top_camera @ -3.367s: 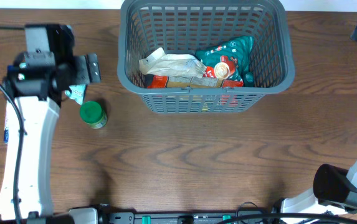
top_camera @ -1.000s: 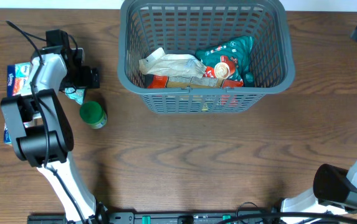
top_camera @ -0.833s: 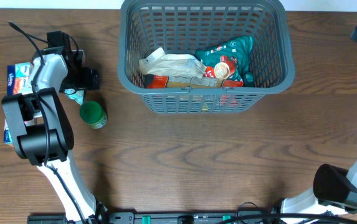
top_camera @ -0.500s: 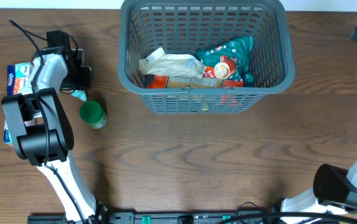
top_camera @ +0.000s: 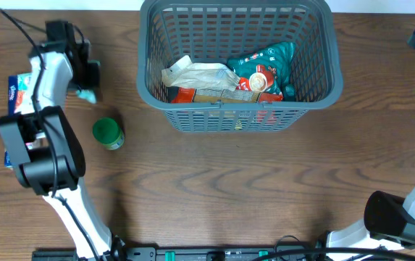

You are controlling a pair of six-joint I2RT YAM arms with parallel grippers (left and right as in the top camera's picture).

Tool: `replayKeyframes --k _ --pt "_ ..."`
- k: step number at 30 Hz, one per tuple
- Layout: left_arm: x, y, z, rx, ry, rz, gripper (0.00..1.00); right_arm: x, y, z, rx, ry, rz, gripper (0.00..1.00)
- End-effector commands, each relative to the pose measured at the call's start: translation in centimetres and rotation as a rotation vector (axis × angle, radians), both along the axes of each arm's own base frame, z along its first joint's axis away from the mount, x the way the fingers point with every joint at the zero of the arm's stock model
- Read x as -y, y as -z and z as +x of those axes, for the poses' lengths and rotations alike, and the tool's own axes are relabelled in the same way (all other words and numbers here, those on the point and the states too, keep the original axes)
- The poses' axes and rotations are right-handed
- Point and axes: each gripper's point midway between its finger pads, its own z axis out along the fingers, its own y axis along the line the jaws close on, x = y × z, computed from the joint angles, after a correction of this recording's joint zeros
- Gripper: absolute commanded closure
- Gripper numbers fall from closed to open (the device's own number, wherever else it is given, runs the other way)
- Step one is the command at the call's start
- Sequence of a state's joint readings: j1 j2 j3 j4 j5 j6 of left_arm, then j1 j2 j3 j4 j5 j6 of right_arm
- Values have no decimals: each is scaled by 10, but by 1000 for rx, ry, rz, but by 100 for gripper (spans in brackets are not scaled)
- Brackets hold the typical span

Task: Pack container
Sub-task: 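Carry the wipes pouch with the left gripper and drop it into the basket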

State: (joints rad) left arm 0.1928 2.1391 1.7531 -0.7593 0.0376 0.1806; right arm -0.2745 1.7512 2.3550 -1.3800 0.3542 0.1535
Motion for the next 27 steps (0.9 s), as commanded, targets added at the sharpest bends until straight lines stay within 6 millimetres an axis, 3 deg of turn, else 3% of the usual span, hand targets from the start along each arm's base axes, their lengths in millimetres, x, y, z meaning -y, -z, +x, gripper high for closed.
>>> replayKeyframes --k 1,7,10,13,17,27 --pt "-5 -119 22 258 -32 36 94 2 0 -2 9 20 8 1" --pt "34 -238 14 521 67 -98 94 2 0 -2 9 20 8 1" --pt "66 -291 1 654 173 -174 94 3 0 -2 9 20 8 1" --pt "101 -325 -14 735 278 -236 94 3 0 -2 9 20 8 1" --pt "149 -343 -28 764 400 -299 94 3 0 -2 8 20 8 1" --pt "275 -322 -44 683 660 -400 94 2 0 -2 9 20 8 1"
